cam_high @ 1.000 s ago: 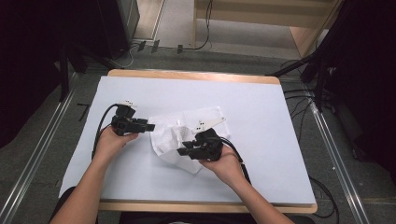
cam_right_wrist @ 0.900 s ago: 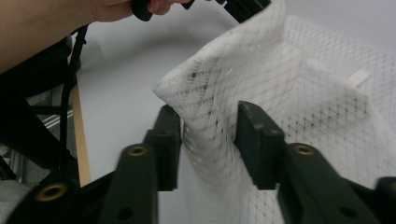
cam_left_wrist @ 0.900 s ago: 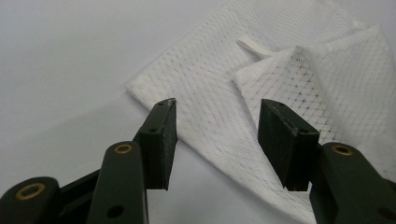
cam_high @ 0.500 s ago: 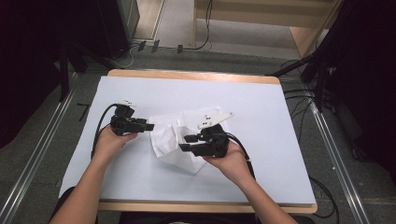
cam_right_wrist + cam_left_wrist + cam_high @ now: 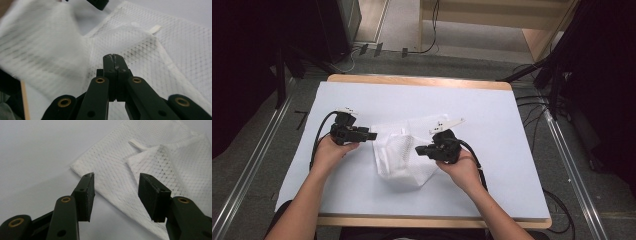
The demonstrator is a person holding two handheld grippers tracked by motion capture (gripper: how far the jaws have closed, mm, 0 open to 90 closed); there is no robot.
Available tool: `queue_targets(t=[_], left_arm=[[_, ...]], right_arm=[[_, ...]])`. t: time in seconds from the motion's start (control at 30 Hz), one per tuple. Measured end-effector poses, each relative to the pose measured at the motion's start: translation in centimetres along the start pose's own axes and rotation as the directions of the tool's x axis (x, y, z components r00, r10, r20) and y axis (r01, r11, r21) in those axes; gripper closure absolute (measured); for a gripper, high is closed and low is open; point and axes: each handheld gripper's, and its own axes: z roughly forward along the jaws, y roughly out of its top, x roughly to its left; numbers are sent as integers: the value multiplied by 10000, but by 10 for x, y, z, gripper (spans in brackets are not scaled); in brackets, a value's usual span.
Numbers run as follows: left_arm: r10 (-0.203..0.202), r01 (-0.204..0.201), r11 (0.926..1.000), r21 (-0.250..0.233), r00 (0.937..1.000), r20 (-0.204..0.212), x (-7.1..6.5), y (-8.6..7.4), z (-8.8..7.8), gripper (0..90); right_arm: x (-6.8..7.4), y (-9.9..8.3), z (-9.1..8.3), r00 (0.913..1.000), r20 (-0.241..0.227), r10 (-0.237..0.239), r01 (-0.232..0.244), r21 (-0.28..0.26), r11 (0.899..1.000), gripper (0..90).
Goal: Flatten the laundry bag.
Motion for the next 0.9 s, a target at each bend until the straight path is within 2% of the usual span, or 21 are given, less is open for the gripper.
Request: queue_targets(t=[0.07, 0.1, 0.17, 0.2, 0.27, 0.3, 0.33, 0.43, 0.47, 0.5, 0.53, 0.6, 0.67, 0.83, 0.9], left_arm=[[3, -3, 10000, -6, 10000, 7, 0, 0, 0, 480], [7, -7, 10000, 12, 10000, -11, 0, 0, 0, 480], [-23, 23, 10000, 19, 10000, -17, 0, 0, 0, 480], [0, 0, 10000, 37, 10000, -15, 0, 0, 0, 480], [-1, 1, 10000, 53, 10000, -21, 0, -1, 0, 480], [-13, 14, 10000, 52, 10000, -36, 0, -1, 1, 480], [6, -6, 10000, 79, 10000, -32, 0, -1, 0, 480], [3, -3, 10000, 70, 10000, -44, -2, -3, 0, 480], [42, -41, 10000, 77, 10000, -86, -3, -4, -1, 480], [53, -52, 10000, 79, 9999, -91, -3, -4, -1, 480], [24, -24, 10000, 60, 10000, -40, -4, -6, -2, 480], [-1, 1, 10000, 41, 10000, 12, -4, -7, -2, 480], [-49, 49, 10000, 7, 10000, -58, -5, -9, -3, 480], [-106, 106, 9999, -19, 9999, -87, -8, -13, -6, 480], [-60, 60, 10000, -2, 9999, -104, -8, -14, -6, 480]], right_arm=[[-5, -1, 2, 9998, 170, 59, -60, 17, 10000, 900], [-14, -2, 2, 9992, 376, 118, -118, -6, 9999, 900], [-17, -2, 2, 9988, 449, 205, -204, -22, 9998, 900], [-27, -3, 2, 9974, 639, 323, -321, -39, 9995, 900], [-36, -4, 0, 9953, 835, 500, -500, -16, 9987, 894], [-36, -4, 0, 9953, 835, 500, -500, -16, 9987, 894], [-45, -4, -1, 9929, 1030, 599, -595, -66, 9982, 894], [-52, -4, -2, 9904, 1208, 666, -664, -54, 9978, 889], [-61, -3, -3, 9870, 1468, 659, -650, -110, 9978, 875], [-61, -3, -3, 9870, 1468, 659, -650, -110, 9978, 875], [-68, -2, -3, 9836, 1631, 767, -760, -103, 9971, 862], [-71, -1, -2, 9826, 1679, 792, -784, -113, 9969, 861], [-81, 0, -1, 9799, 1649, 1127, -1130, -75, 9936, 855], [-94, 6, -2, 9739, 1872, 1281, -1262, -221, 9918, 819], [-97, 7, -2, 9734, 1957, 1193, -1175, -205, 9929, 807]])
